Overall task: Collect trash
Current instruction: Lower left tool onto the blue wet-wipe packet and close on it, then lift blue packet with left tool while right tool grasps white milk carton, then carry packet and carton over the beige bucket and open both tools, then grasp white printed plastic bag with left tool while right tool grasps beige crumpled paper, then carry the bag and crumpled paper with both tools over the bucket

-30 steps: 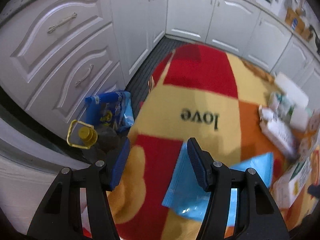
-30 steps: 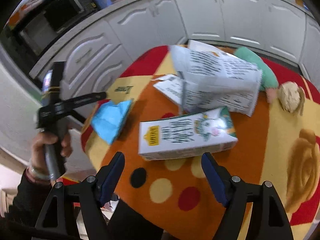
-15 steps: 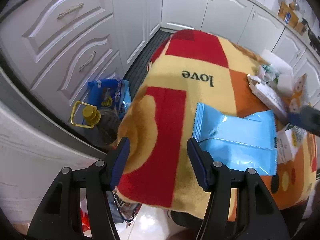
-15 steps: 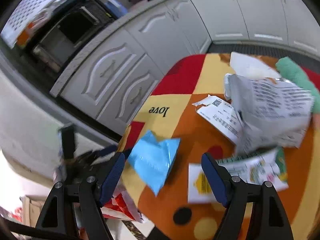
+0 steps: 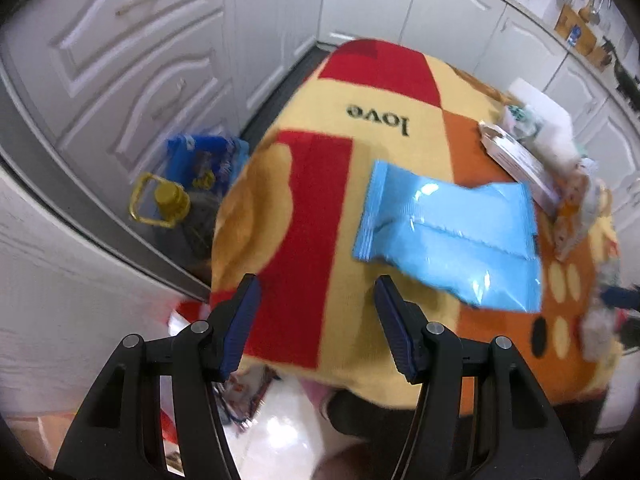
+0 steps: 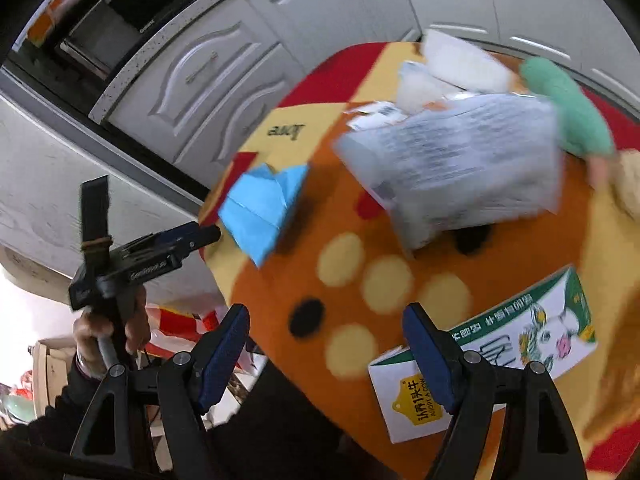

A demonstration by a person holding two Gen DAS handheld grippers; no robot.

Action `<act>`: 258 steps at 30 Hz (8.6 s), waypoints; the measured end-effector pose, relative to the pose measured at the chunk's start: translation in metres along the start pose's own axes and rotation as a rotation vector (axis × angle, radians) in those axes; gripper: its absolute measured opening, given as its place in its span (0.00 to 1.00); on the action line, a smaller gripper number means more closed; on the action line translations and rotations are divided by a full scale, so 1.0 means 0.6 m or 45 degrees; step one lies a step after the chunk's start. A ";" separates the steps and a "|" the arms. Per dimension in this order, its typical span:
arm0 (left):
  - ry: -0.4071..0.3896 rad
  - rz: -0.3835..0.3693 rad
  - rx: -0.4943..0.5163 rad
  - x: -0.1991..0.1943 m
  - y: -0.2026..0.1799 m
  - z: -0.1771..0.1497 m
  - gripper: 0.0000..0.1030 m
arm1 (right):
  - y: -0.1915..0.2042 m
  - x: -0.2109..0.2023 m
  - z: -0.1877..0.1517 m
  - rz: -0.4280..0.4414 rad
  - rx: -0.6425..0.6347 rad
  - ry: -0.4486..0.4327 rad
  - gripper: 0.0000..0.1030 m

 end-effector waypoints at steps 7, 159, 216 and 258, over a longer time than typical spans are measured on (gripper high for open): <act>-0.062 -0.073 -0.017 0.047 -0.038 0.063 0.56 | -0.046 -0.108 -0.008 -0.181 0.021 -0.213 0.82; -0.240 -0.556 0.385 -0.077 -0.701 0.022 0.70 | -0.435 -0.380 -0.122 -0.770 0.454 -0.585 0.74; -0.183 -0.526 0.294 -0.074 -0.444 0.029 0.27 | -0.305 -0.187 0.041 -0.413 0.248 -0.538 0.29; -0.209 -0.805 0.495 -0.144 -0.784 -0.006 0.26 | -0.425 -0.414 -0.094 -0.681 0.405 -0.696 0.29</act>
Point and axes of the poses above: each gripper's, at about its wrist camera, not at the fingertips, and x roughly the way its jaws point, y to its left, z to its top, the point moved 9 cm from there along x, roughly the way its jaws point, and after that the axes turned 13 degrees about -y, right-handed, at the moved point
